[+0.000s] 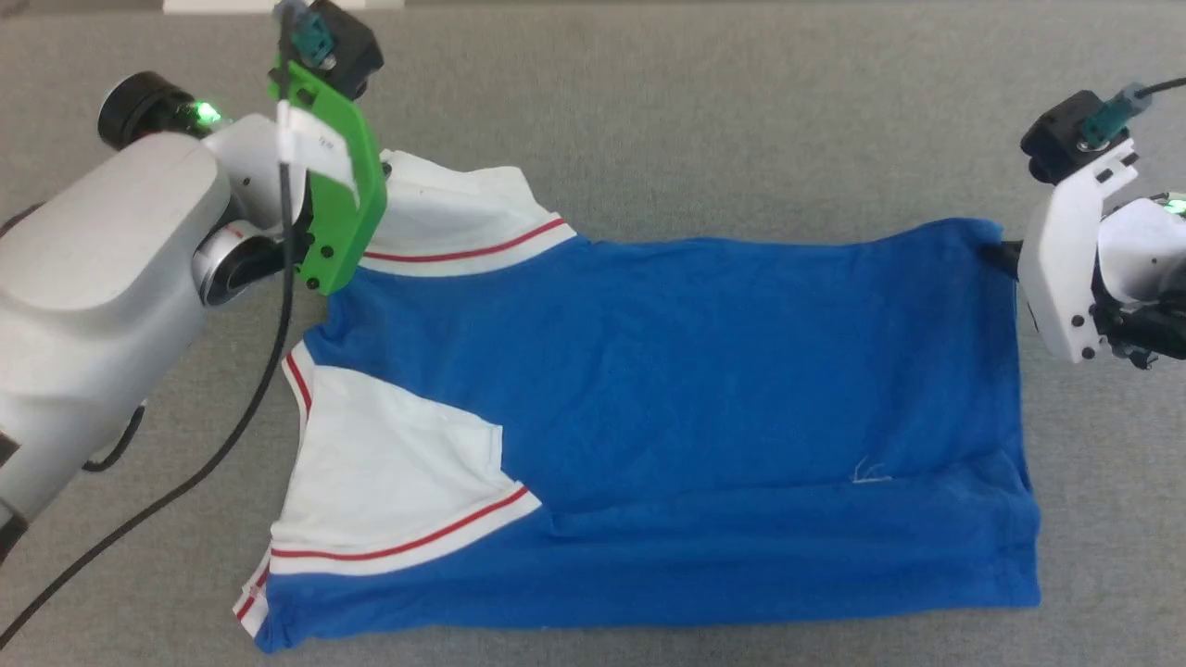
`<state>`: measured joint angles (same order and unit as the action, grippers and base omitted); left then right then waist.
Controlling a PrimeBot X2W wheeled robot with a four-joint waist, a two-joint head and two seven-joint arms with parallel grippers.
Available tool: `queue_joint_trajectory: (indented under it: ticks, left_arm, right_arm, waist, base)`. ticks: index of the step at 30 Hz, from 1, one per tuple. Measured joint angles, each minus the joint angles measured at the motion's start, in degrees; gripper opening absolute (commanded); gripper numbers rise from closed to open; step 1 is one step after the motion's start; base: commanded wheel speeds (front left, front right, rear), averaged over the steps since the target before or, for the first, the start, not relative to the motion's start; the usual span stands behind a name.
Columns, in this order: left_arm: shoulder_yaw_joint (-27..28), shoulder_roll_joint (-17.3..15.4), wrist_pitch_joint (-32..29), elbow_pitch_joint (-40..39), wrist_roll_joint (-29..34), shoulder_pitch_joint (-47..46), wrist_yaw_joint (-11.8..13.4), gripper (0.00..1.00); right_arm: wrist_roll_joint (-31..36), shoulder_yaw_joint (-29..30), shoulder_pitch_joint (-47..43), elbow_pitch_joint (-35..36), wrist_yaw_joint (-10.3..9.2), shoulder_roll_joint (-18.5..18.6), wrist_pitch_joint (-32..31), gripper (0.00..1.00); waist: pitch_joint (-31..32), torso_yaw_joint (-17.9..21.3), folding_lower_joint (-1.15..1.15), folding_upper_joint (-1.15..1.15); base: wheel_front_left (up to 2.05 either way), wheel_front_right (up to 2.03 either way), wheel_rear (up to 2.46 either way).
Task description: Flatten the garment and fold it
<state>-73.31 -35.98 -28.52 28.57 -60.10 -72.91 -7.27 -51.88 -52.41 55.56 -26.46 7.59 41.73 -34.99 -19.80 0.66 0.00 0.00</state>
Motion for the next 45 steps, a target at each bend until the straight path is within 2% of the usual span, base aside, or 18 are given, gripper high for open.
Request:
queue_joint_trajectory:
  ticks: [6,10,12,18,24,30,35,38,39,40,41,45]
  left_arm:
    - [0.0,-3.4,5.9,-5.8,-0.9,4.0,0.0,0.0]
    - [0.0,-7.7,8.5,-10.9,-1.5,8.8,0.2,0.0]
    - [0.0,-10.7,9.4,-14.2,-1.5,12.0,1.4,0.0]
    - [0.0,-16.5,10.6,-23.5,-2.5,20.7,5.9,0.0]
    - [0.0,-19.7,11.6,-30.2,-3.3,30.1,10.0,0.0]
    - [0.0,-19.3,12.6,-30.3,-3.0,38.5,11.6,0.0]
    - [0.0,-15.1,15.2,-25.8,-4.4,42.5,12.0,0.0]
    - [0.1,-13.8,16.7,-22.5,-4.6,43.0,11.9,0.0]
    - [0.5,-13.3,17.8,-21.4,-4.7,43.2,11.9,0.07]
    - [0.6,-12.8,18.5,-20.7,-4.8,43.3,11.9,1.0]
    - [0.6,-12.4,19.5,-19.9,-4.4,43.3,12.2,1.0]
    - [1.9,-12.2,24.3,-19.3,-3.0,43.6,13.7,1.0]
  right_arm:
    - [-1.4,-1.8,-2.5,3.6,0.0,3.9,7.2,0.0]
    - [-1.6,-3.3,-6.5,5.6,0.0,7.2,10.8,0.0]
    - [-1.6,-4.2,-8.5,6.9,0.0,8.3,12.5,0.0]
    - [-1.5,-5.1,-13.7,9.7,0.0,9.4,16.4,0.0]
    - [-1.0,-4.7,-20.5,11.1,0.0,10.3,19.0,0.0]
    - [-0.5,-3.9,-26.8,11.0,0.0,9.3,20.7,0.0]
    - [-0.2,-3.1,-29.5,8.7,0.0,6.0,20.9,0.0]
    - [0.7,-2.8,-29.7,6.9,0.0,4.7,20.9,0.0]
    - [1.0,-2.6,-29.7,6.3,0.0,4.4,21.2,0.0]
    - [1.0,-2.4,-29.8,6.0,0.0,4.2,21.4,0.43]
    - [1.2,-2.0,-29.8,5.8,0.0,4.1,22.1,1.0]
    - [2.9,-0.2,-29.8,6.5,0.0,4.5,24.1,1.0]
  waist:
    - [4.9,0.4,0.0,0.0]
    - [8.1,0.5,0.0,0.0]
    - [9.9,0.5,0.0,0.0]
    - [13.7,0.2,-0.01,0.0]
    - [15.7,-0.8,-0.01,0.0]
    - [15.5,-1.5,-0.01,0.0]
    - [14.6,-1.4,0.0,0.0]
    - [14.3,-1.1,-0.01,0.0]
    - [14.3,-1.1,-0.01,0.0]
    - [14.4,-1.1,-0.01,0.0]
    - [14.6,-1.1,0.0,0.0]
    - [15.8,-1.1,0.0,0.0]
  base:
    - [0.0,0.0,0.0]
    - [0.0,0.0,0.0]
    - [0.0,0.0,0.0]
    - [0.0,0.0,0.0]
    - [0.0,0.0,0.0]
    - [0.0,0.0,0.0]
    - [0.0,0.0,0.0]
    - [0.0,0.0,0.0]
    - [0.0,0.0,0.0]
    - [0.0,0.0,0.0]
    - [0.0,0.0,0.0]
    - [0.0,0.0,0.0]
